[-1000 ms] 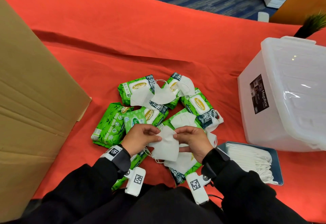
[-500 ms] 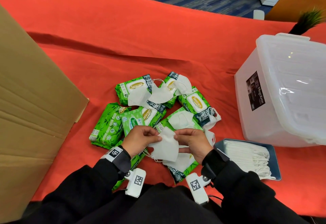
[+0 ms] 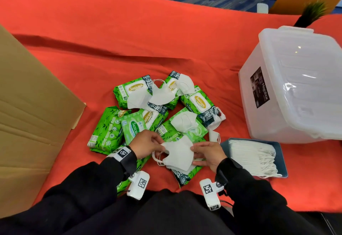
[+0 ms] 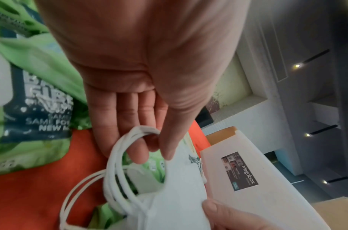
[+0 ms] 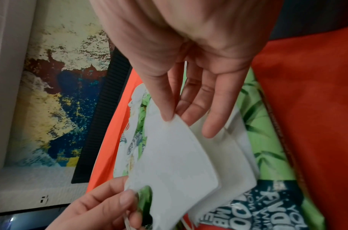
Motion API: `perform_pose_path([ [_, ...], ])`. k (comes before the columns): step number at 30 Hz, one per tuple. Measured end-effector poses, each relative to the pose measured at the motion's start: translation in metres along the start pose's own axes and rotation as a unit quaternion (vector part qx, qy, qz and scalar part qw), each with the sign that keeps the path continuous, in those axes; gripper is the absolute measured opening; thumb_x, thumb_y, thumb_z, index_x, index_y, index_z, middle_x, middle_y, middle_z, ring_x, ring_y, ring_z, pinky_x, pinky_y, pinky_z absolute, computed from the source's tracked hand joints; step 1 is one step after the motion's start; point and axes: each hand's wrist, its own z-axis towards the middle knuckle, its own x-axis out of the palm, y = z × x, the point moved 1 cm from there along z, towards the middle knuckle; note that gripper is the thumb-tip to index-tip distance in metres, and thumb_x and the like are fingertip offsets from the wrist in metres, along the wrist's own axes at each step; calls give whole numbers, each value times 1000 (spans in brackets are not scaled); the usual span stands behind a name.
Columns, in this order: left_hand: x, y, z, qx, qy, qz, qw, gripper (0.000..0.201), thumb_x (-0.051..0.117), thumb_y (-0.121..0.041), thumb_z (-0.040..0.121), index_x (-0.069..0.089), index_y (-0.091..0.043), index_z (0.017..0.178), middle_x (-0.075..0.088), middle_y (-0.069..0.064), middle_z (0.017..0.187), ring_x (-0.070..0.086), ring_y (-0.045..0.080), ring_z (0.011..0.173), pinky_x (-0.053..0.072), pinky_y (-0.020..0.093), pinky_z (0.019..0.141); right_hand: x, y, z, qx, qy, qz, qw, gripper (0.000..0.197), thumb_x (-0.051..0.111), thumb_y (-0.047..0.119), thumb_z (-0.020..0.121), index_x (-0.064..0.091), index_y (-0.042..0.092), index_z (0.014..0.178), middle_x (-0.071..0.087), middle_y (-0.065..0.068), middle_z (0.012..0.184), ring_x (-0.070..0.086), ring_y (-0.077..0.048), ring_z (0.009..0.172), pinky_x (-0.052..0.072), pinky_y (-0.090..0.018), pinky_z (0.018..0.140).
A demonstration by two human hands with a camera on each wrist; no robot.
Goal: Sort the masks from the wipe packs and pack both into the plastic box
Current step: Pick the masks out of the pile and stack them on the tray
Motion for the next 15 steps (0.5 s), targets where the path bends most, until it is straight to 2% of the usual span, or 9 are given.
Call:
perform_pose_path([
  [2, 6, 2, 3, -12, 3, 7, 1000, 21, 87, -11, 74, 71, -6, 89, 74, 10, 64, 69, 16, 57, 49, 22, 58, -4, -8, 2, 2, -16, -11, 1000, 20, 80, 0, 82, 71, 1, 100, 72, -15, 81, 68, -23, 65, 63, -41, 57],
  [8, 23, 5, 8, -47, -7, 8, 999, 19, 86, -7, 74, 72, -8, 86, 74, 10, 65, 71, 18, 58, 51, 23, 53, -9, -18, 5, -25, -54, -42, 997, 14, 80, -1, 81, 70, 5, 89, 71, -11, 73, 67, -20, 60, 63, -41, 59],
  [12, 23, 6, 11, -53, -29, 8, 998, 18, 87, -8, 72, 73, -9, 83, 73, 8, 62, 71, 17, 57, 51, 22, 58, -10, -22, 7, -31, -63, -42, 997, 15, 82, 0, 79, 71, 5, 87, 72, -13, 75, 68, -20, 62, 61, -37, 54],
  [15, 22, 8, 12, -59, -33, 11, 998, 16, 86, -7, 73, 73, -10, 82, 73, 9, 61, 68, 16, 54, 47, 21, 54, -9, -22, 11, -34, -71, -53, 995, 15, 83, 1, 78, 71, 7, 85, 72, -14, 76, 69, -20, 62, 58, -32, 50],
])
